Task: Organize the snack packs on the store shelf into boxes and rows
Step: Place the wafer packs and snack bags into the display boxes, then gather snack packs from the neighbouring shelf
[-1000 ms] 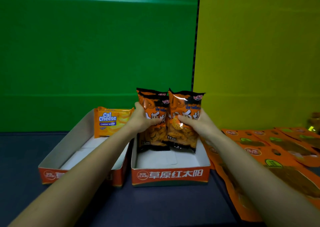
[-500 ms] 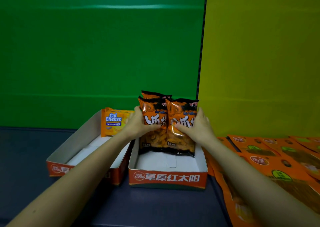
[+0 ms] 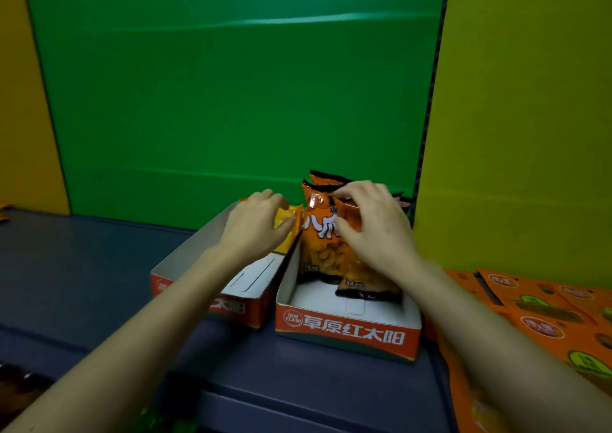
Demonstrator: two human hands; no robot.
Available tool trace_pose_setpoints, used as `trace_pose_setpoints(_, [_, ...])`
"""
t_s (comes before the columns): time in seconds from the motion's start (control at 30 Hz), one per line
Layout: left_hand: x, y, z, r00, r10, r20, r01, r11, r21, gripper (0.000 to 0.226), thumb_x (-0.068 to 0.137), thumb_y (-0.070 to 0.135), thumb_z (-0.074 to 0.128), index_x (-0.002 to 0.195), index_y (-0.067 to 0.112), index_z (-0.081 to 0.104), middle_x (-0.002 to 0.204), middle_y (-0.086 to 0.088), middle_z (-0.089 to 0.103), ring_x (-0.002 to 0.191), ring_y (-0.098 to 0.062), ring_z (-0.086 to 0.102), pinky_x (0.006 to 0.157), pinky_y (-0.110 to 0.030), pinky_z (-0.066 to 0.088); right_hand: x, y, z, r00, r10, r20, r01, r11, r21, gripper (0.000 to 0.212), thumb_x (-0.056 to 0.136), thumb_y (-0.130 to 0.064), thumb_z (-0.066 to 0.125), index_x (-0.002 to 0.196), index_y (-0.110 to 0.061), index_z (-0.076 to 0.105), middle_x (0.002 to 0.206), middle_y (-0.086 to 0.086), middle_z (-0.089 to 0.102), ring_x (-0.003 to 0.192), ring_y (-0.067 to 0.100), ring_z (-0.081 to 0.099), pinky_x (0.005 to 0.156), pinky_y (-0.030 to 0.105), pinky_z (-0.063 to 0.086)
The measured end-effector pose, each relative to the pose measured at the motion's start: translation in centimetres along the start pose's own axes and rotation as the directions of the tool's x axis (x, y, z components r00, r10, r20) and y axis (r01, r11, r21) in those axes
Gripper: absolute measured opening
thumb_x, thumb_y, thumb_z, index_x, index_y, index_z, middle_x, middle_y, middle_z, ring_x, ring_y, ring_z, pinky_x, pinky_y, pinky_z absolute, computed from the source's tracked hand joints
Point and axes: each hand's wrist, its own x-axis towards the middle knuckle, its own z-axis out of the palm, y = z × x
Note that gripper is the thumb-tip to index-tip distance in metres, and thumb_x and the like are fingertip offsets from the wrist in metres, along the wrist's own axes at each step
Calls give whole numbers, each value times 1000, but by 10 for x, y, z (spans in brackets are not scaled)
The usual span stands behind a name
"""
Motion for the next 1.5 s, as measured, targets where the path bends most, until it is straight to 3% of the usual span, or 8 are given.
trace_pose_setpoints(0.17, [-39,-37,-30,992,-99,-81,109,986,123,25,91,31,50,106,14,61,108,-4,64,102,-28,57,74,-34,42,10,-49,22,965,-180,190,169,983,77,29,87,-27,53,116,-24,59,116,-4,61,113,18,53,88,32,44])
trace_pose_setpoints(0.5, [-135,-134,-109,939,-333,-88,343,875,342,26,93,35,46,108,16,58,112,-2,63,106,-24,57,77,-33,43,21,-177,75,848,-408,339,338,908,247,33,90,-32,51,122,-24,56,121,-4,62,115,18,55,93,34,46])
trace_pose_setpoints(0.73, [-198,-221,-169,910,-404,-95,405,812,420,29,92,38,47,108,17,57,111,-1,63,107,-23,57,78,-33,45,23,-283,124,805,-443,395,326,886,329,33,91,-38,50,122,-28,55,120,-8,62,113,17,56,91,36,48])
trace_pose_setpoints(0.97, [-251,-321,-233,906,-412,-93,401,770,496,27,92,39,47,101,16,57,105,0,64,99,-22,59,63,-27,33,30,-404,176,812,-420,405,249,878,410,34,92,-40,50,123,-29,55,121,-8,62,112,17,57,85,33,46])
trace_pose_setpoints(1.17, [-282,-395,-271,876,-478,-63,443,747,496,31,92,41,46,104,15,58,103,0,64,99,-22,60,71,-34,45,45,-492,219,795,-403,454,189,875,445,33,90,-42,52,120,-30,57,121,-6,63,112,20,57,87,33,46])
trace_pose_setpoints(1.5, [-294,-534,-286,840,-536,-88,512,729,454,30,92,43,46,101,17,57,103,2,64,97,-20,60,69,-32,45,97,-595,310,794,-359,490,89,867,489,28,89,-40,55,115,-29,60,114,-8,65,108,17,59,89,34,48])
